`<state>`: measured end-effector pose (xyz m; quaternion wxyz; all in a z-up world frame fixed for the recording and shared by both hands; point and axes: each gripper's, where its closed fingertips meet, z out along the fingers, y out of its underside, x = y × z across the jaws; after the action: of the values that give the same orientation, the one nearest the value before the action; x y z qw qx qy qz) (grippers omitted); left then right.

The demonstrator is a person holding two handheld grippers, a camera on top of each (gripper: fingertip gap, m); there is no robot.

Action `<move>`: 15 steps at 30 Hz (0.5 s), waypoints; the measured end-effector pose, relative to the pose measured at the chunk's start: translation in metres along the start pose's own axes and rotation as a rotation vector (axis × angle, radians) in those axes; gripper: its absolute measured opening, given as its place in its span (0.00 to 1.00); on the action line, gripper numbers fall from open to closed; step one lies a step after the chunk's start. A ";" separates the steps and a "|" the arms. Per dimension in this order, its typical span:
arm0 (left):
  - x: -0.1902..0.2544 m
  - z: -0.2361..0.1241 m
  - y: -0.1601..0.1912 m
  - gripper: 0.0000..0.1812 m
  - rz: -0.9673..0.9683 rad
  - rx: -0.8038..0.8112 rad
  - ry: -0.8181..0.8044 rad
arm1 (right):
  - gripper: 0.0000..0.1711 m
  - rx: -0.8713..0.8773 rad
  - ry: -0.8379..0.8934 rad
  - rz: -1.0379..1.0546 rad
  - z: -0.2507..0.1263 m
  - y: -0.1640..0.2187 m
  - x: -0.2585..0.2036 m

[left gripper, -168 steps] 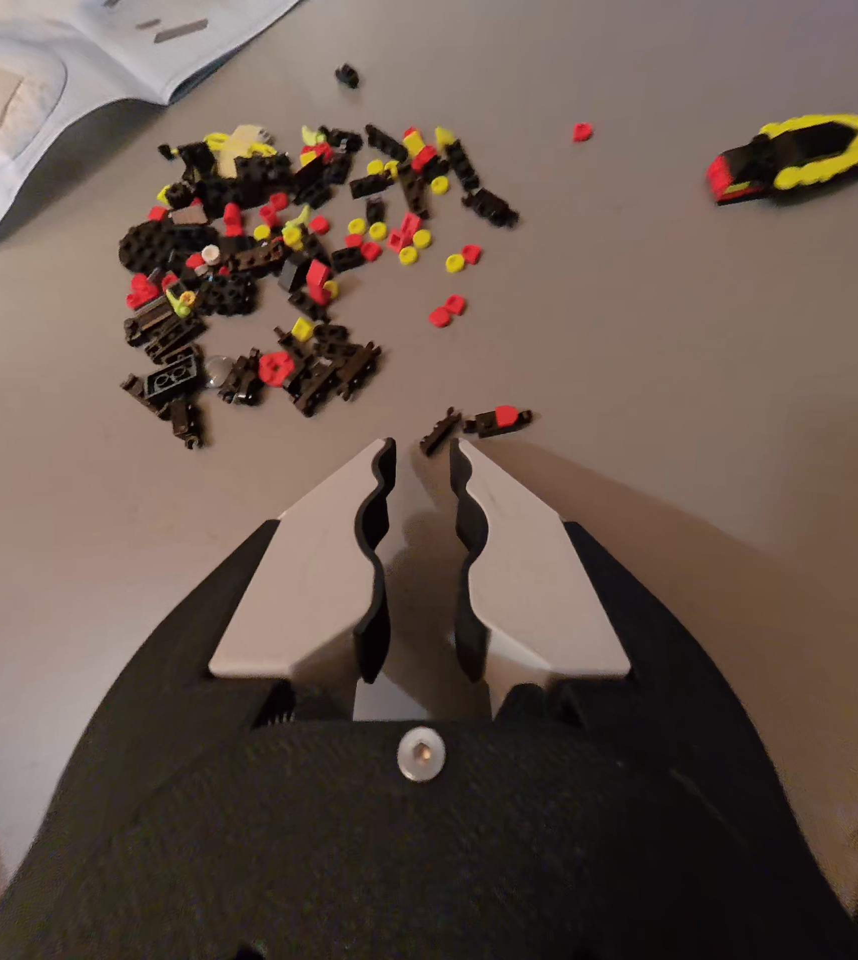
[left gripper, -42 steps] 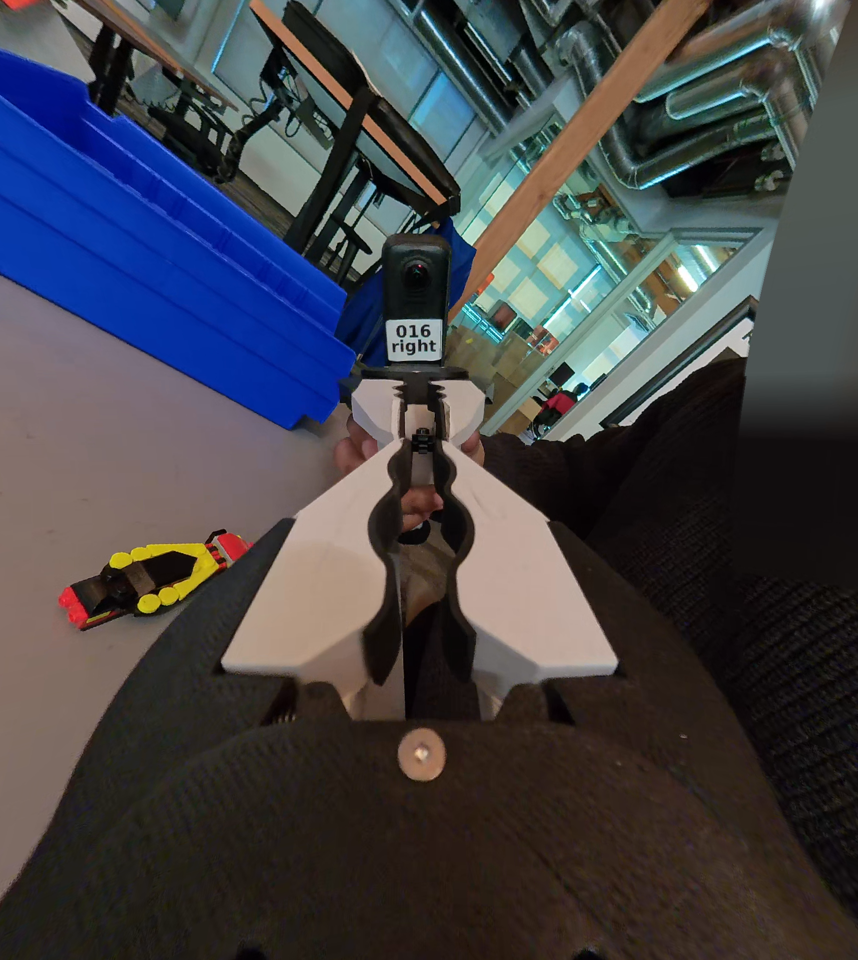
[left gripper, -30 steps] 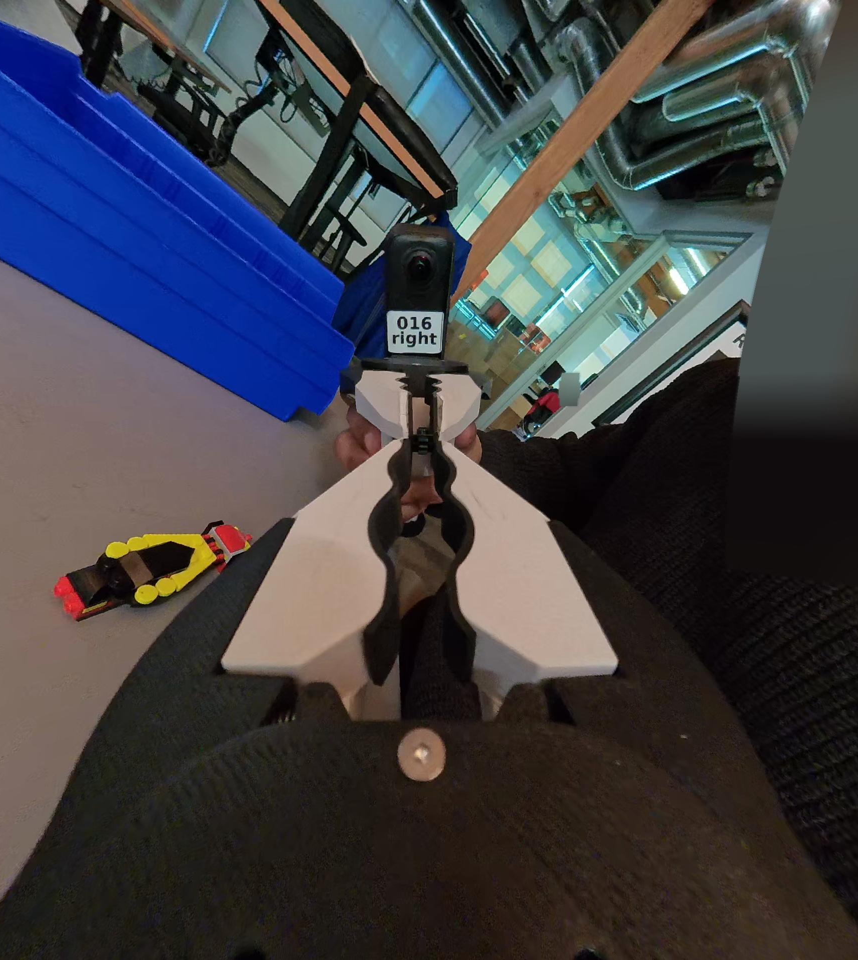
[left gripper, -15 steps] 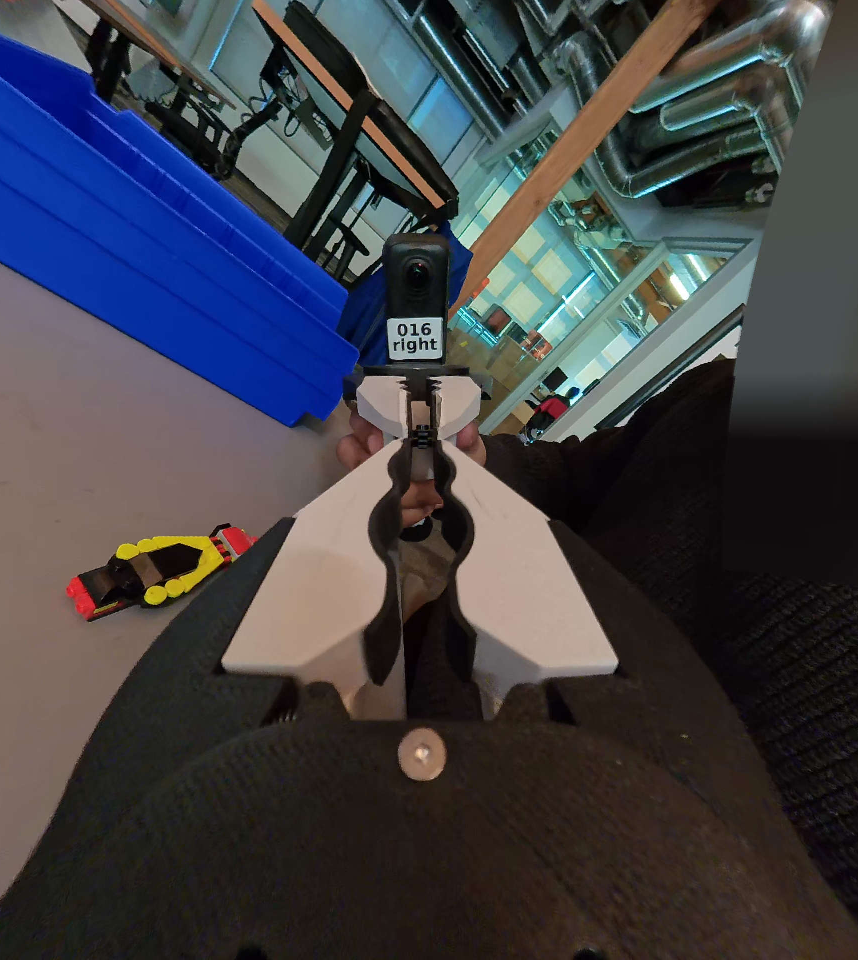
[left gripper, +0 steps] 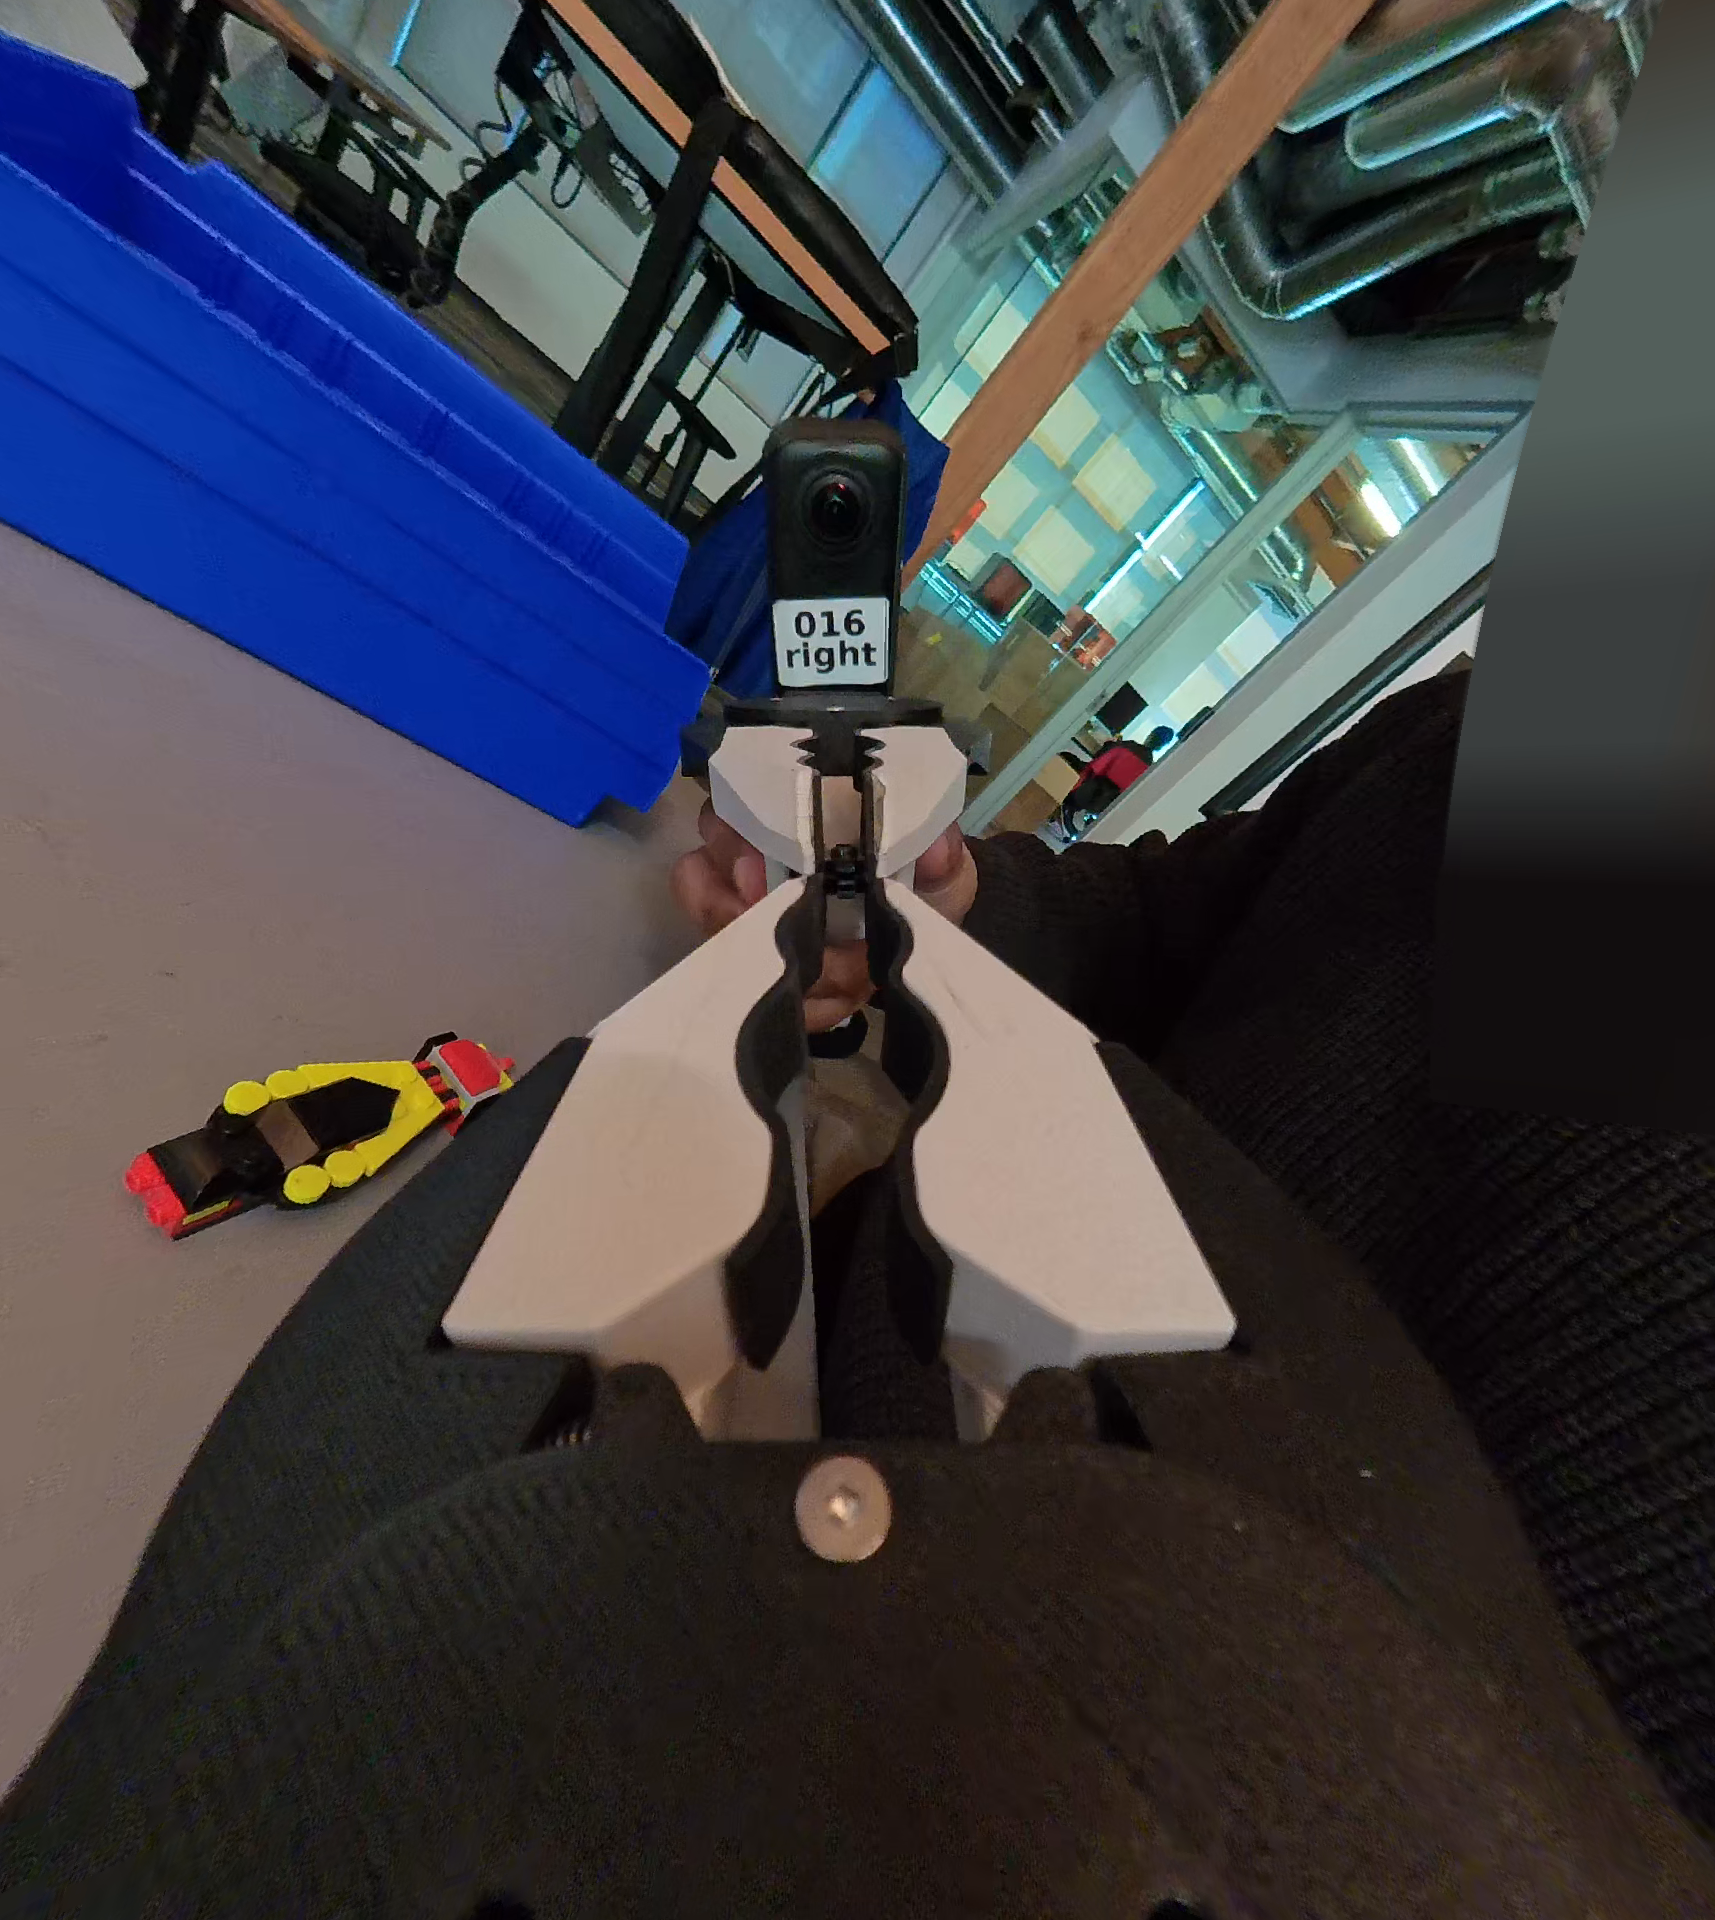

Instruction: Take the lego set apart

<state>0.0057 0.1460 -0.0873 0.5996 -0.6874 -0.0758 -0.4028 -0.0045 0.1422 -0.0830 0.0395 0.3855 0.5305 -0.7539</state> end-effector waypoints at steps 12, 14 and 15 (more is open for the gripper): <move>0.002 0.002 -0.001 0.04 0.068 -0.003 -0.043 | 0.03 0.032 -0.042 0.158 -0.001 -0.005 -0.001; 0.002 0.002 -0.003 0.03 0.049 0.010 -0.038 | 0.03 0.066 -0.047 0.205 -0.001 -0.008 -0.001; 0.002 0.002 -0.003 0.04 0.051 0.011 -0.039 | 0.03 0.084 -0.053 0.230 -0.001 -0.008 -0.001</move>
<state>0.0067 0.1480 -0.0833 0.6120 -0.6934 -0.0721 -0.3736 -0.0074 0.1466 -0.0765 0.1236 0.4248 0.4495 -0.7760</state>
